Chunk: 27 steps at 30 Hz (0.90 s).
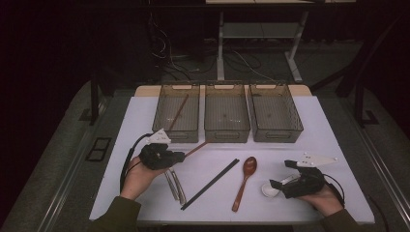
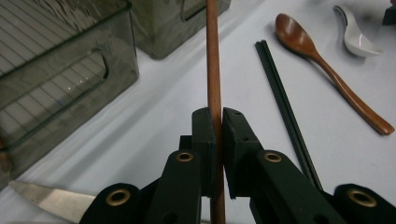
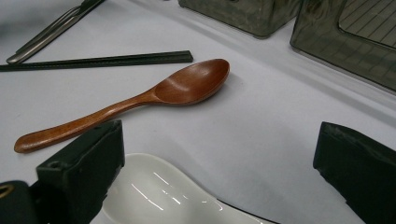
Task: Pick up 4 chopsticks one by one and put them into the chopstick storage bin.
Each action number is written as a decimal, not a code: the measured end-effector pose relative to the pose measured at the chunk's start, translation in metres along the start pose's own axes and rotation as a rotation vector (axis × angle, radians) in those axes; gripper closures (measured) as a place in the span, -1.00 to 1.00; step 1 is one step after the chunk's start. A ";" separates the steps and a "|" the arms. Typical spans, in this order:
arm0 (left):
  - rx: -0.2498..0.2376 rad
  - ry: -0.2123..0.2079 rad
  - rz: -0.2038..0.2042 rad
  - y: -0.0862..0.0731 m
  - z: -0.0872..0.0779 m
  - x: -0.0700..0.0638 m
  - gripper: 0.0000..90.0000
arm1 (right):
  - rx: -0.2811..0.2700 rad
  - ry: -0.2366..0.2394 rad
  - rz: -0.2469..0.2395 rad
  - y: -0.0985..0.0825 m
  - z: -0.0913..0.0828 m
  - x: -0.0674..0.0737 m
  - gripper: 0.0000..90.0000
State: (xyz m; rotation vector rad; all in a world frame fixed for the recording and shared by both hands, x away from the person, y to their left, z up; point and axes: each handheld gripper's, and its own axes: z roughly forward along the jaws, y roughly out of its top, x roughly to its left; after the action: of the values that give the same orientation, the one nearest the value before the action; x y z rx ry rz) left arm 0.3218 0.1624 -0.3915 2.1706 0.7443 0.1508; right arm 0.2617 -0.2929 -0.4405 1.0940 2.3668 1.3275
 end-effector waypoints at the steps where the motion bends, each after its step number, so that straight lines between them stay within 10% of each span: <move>1: -0.001 0.001 0.001 0.001 0.000 0.001 0.84 | 0.000 0.000 0.001 0.000 0.000 0.000 -0.96; 27: -0.029 0.041 0.006 0.043 0.005 0.023 0.84 | -0.002 -0.001 0.005 0.000 0.000 0.000 -0.96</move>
State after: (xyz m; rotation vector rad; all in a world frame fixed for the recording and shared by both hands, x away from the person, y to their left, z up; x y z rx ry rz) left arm 0.3622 0.1510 -0.3656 2.1480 0.7547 0.2079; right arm 0.2615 -0.2931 -0.4404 1.1001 2.3629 1.3309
